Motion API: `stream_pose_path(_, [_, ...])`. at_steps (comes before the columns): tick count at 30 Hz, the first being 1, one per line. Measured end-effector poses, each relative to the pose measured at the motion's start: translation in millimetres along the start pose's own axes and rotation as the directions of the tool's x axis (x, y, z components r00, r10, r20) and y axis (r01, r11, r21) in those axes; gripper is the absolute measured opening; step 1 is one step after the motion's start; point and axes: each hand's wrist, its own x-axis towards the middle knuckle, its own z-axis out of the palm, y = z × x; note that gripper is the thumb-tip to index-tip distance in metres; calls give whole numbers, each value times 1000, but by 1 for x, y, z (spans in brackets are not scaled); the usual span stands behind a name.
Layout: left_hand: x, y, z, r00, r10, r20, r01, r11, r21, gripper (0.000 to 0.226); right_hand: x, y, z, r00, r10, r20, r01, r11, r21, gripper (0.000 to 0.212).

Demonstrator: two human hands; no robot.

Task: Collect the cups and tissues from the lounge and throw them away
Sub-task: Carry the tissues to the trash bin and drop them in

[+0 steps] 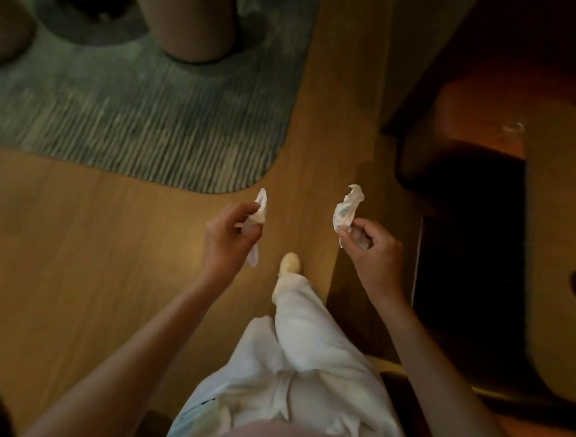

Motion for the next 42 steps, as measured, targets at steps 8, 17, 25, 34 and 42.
stream_pose_path(8, [132, -43, -83, 952, -118, -281, 116, 993, -24, 27, 166, -103, 127, 942, -216, 257, 183, 972, 147, 20])
stream_pose_path(17, [213, -106, -211, 712, -302, -634, 296, 948, -120, 30, 279, -249, 290, 721, -467, 511, 360, 883, 300, 13])
stream_pose_path(25, [282, -188, -378, 555, -331, -763, 285, 938, -199, 30, 307, -415, 478, 506, -621, 598, 490, 778, 393, 13])
stream_pose_path(34, [351, -266, -558, 507, -340, -792, 262, 936, -235, 36, 323, -565, 632, 403, -645, 649, 531, 743, 408, 15])
stream_pose_path(42, [421, -375, -725, 385, -396, -834, 328, 903, -277, 35, 333, -701, 823, 279, -641, 715, 533, 723, 441, 13])
